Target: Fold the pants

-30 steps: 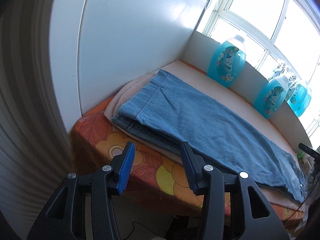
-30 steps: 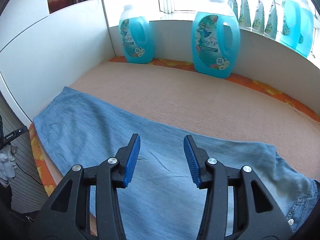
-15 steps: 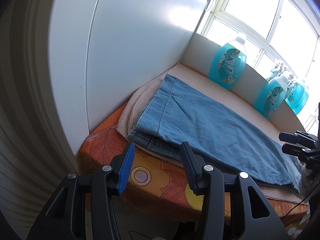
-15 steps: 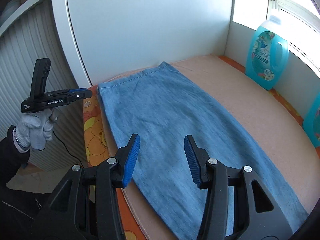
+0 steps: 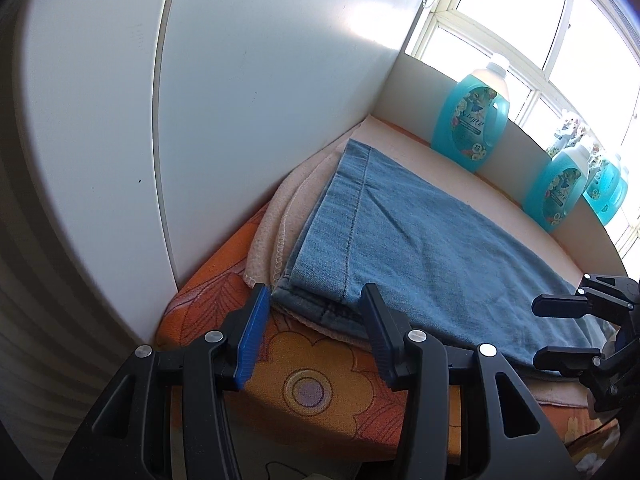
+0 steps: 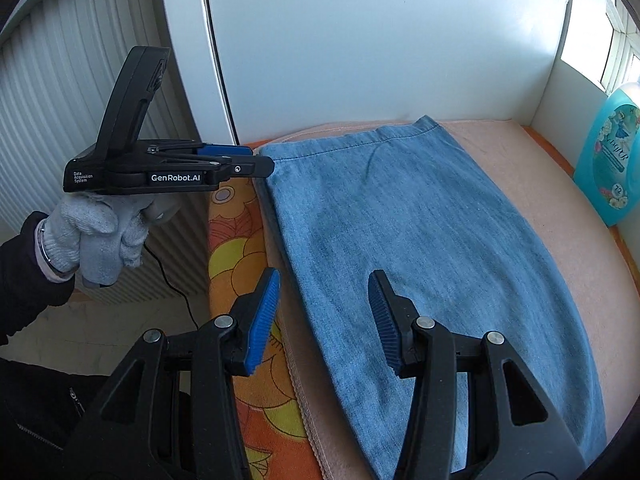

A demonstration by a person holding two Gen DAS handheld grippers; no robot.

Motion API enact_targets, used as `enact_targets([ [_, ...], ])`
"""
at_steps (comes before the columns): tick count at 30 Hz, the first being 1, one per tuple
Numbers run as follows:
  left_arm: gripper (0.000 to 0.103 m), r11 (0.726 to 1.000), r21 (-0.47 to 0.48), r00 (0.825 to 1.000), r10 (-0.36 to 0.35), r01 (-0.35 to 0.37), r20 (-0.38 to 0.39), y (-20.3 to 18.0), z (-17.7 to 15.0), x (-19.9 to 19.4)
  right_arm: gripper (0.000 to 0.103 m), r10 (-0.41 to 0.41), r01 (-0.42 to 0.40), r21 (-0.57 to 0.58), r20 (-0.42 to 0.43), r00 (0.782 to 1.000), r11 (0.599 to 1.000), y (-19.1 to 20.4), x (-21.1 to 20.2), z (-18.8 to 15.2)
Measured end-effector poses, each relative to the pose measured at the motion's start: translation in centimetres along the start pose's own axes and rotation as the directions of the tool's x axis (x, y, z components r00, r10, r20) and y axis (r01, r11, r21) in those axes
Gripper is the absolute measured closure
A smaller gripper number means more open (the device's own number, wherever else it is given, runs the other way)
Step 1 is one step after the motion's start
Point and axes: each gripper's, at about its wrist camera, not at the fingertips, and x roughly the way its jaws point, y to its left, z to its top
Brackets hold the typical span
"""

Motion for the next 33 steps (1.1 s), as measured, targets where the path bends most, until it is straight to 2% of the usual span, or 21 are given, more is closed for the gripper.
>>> enact_targets([
  [6,0.057,0.997,-0.050,0.998,-0.059,0.060,0.018,0.4,0.2,-0.4,0.055,0.039,-0.039,0.064,0.001,0.999,0.997,-1.6,0.3,0.0],
  [10,0.057,0.995,-0.036,0.995,-0.088,0.090,0.047,-0.4,0.4,-1.0,0.055,0.085,-0.088,0.138,0.031,0.996,0.986,-3.2,0.3,0.9],
  [14,0.057,0.995,-0.026,0.994,-0.092,0.094,0.065,-1.0,0.6,-0.8,0.055,0.139,-0.146,0.205,0.049,0.989,0.968,-4.8,0.8,3.5],
  [18,0.057,0.993,-0.037,0.991,-0.106,0.109,0.085,-1.2,0.5,-0.9,0.055,0.216,-0.217,0.281,0.034,0.976,0.935,-5.9,2.9,7.4],
  [23,0.057,0.994,0.001,0.989,-0.106,0.107,0.098,-2.6,0.2,-0.8,0.055,0.289,-0.258,0.347,-0.039,0.956,0.901,-5.8,7.5,11.7],
  [28,0.057,0.994,0.018,0.989,-0.110,0.109,0.100,-3.3,0.1,-0.3,0.055,0.362,-0.289,0.407,-0.113,0.925,0.866,-5.2,12.0,13.7],
  [33,0.057,0.994,0.028,0.988,-0.109,0.107,0.104,-3.5,0.0,-0.1,0.055,0.362,-0.266,0.388,-0.199,0.911,0.882,-3.3,14.6,14.5],
])
